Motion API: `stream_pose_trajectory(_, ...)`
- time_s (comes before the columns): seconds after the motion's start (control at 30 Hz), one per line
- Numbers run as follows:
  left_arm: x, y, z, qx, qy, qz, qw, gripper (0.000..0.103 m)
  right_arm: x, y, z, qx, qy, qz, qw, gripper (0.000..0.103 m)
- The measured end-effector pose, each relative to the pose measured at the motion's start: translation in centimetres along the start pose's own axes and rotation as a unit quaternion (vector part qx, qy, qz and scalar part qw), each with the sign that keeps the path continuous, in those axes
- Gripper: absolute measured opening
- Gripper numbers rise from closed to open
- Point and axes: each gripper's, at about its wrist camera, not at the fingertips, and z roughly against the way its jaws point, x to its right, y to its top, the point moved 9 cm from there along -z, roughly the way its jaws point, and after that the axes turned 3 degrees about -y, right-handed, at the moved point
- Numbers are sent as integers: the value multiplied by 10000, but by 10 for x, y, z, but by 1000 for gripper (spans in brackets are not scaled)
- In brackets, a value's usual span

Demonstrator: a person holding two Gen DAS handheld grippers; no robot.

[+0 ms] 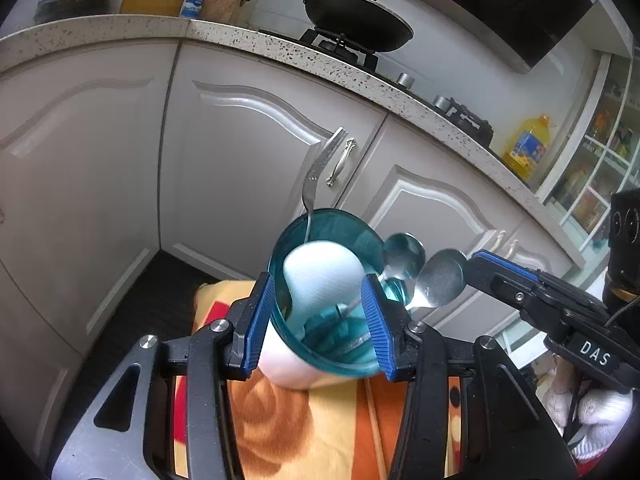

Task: Organize utensils
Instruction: 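Drop the white spoon into the cup with the left gripper while the right drops its steel spoon in, then move both grippers back to the cloth and close the right gripper on a steel spoon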

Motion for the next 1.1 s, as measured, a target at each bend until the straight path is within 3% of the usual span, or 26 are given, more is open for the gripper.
stream_pose_trajectory(0.43,29,-37,31,-363,130,-340,9987,44,3,-42,56,-127,-167,-324,9993,30)
stream_pose_trajectory(1.1,91,-85,28,-864,286,-942,9914,44,32,-116,104,-437,-735,-813,9930,37)
